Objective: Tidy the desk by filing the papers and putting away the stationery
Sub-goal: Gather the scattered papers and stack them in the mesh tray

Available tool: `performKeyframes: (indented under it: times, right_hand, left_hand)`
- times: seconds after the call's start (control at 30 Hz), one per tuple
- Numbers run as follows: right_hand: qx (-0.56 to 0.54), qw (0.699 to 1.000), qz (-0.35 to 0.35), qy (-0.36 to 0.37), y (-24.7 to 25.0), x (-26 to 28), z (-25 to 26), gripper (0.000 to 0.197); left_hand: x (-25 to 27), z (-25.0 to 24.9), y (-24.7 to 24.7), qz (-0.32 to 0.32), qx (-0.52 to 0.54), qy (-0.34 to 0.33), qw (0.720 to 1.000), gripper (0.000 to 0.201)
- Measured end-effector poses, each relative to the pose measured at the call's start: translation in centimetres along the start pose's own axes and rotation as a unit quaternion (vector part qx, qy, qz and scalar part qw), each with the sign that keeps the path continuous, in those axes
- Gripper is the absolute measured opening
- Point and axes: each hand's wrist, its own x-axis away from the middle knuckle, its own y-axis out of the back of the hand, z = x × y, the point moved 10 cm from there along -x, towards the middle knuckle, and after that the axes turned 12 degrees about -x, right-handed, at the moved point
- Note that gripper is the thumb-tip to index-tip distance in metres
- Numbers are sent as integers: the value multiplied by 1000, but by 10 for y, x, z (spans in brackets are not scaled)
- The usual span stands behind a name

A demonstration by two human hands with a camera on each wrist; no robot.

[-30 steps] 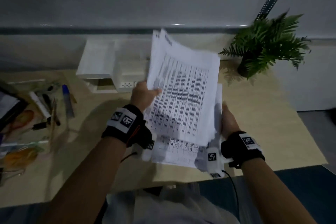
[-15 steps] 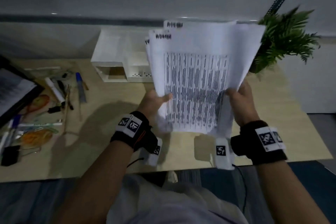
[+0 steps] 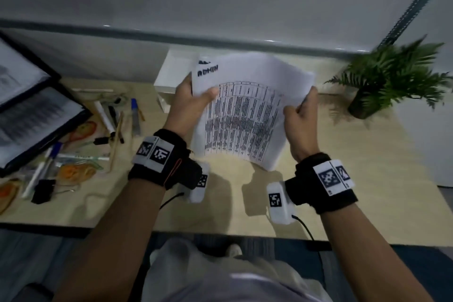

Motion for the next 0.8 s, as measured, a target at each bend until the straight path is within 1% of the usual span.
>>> performKeyframes:
  times: [0.03, 0.1, 0.17, 0.23, 0.27, 0.3, 0.37, 0.4, 0.47, 0.5, 0.53, 0.6, 0.63, 0.7, 0.77, 0.8]
  right_hand:
    - [12, 1000, 1, 0, -6, -1, 1, 36]
    - [9, 1000, -16, 21, -11, -6, 10, 36]
    - [-23, 997, -43, 51, -8, -11, 23, 38]
    - [-38, 995, -61, 71, -5, -11, 27, 37]
    - [-30, 995, -65, 66, -7, -11, 22, 36]
    - [-15, 997, -61, 44, -12, -10, 13, 35]
    - [15, 998, -48, -24, -30, -4, -16, 37]
    - [31, 997, -46, -50, -39, 0, -30, 37]
    - [54, 995, -56, -63, -58, 4, -43, 35]
    - [52, 995, -64, -57, -69, 3, -44, 35]
    - [44, 996, -70, -46, -82, 1, -43, 35]
    - [24, 997, -66, -26, -115, -4, -38, 36]
    - [18, 998, -54, -25, -136, -5, -37, 36]
    - [36, 998, -5, -49, -187, -3, -42, 34]
    - [93, 988, 70, -101, -243, 5, -62, 36]
    - [135, 977, 105, -125, -267, 12, -77, 35]
  left_hand:
    - [-1, -1, 4, -20, -46, 1, 999, 32]
    - [-6, -9, 19, -71, -90, -4, 993, 26]
    - [-8, -26, 34, -87, -65, -33, 994, 22]
    - [-10, -31, 44, -57, -5, -57, 997, 18]
    - [-10, -29, 46, -30, 21, -56, 998, 20]
    - [-8, -23, 45, 3, 33, -42, 999, 28]
    - [-7, 7, 40, 66, 4, 15, 998, 49]
    - [-5, 25, 37, 96, -15, 47, 994, 50]
    - [-5, 61, 40, 124, -14, 94, 988, 52]
    - [-9, 73, 52, 113, -3, 110, 988, 54]
    - [-12, 79, 68, 89, -1, 127, 988, 50]
    - [-19, 93, 110, 27, -4, 165, 986, 32]
    - [-21, 99, 132, 5, 8, 184, 983, 29]
    - [-20, 120, 180, -47, 46, 219, 973, 36]
    - [-8, 155, 230, -92, 25, 285, 954, 56]
    - [0, 173, 249, -97, 18, 316, 944, 65]
